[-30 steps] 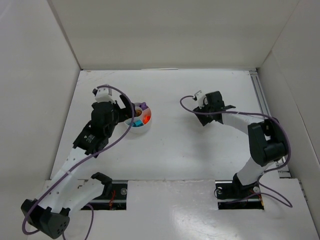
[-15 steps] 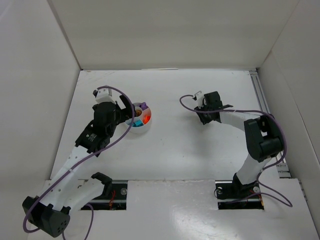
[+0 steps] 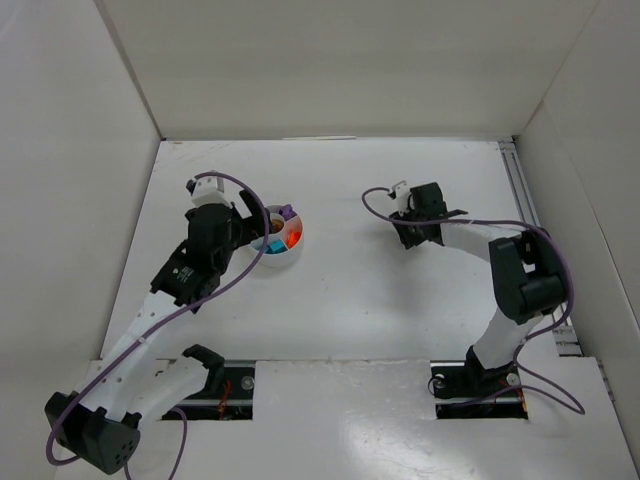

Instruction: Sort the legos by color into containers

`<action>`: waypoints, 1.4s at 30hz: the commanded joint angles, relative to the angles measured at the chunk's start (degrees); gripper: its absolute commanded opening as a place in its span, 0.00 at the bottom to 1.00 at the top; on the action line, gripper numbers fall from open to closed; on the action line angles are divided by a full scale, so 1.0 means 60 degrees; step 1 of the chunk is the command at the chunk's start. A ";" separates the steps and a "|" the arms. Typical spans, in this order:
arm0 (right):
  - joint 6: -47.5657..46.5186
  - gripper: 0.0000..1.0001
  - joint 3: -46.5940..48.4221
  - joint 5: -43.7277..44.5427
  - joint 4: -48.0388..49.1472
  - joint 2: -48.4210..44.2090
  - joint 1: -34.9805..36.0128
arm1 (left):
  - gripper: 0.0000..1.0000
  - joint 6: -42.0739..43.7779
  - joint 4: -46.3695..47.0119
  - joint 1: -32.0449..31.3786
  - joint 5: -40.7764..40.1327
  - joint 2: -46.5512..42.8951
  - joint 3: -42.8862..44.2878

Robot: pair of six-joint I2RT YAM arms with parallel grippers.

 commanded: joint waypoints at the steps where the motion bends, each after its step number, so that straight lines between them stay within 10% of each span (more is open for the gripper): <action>1: 0.0244 0.46 -0.0309 -0.0235 0.0066 -0.0101 -0.0275 | 1.00 -0.0020 0.0128 -0.0029 -0.0068 0.0107 0.0071; 33: 0.0625 0.40 -0.1160 -0.1058 0.0652 -0.0364 -0.0672 | 1.00 0.0068 0.0128 -0.0029 0.0312 0.0108 0.0159; 42: 0.0537 0.20 -0.1160 -0.0954 0.0740 -0.0364 -0.0481 | 1.00 0.0068 0.0128 -0.0029 0.0312 0.0108 0.0159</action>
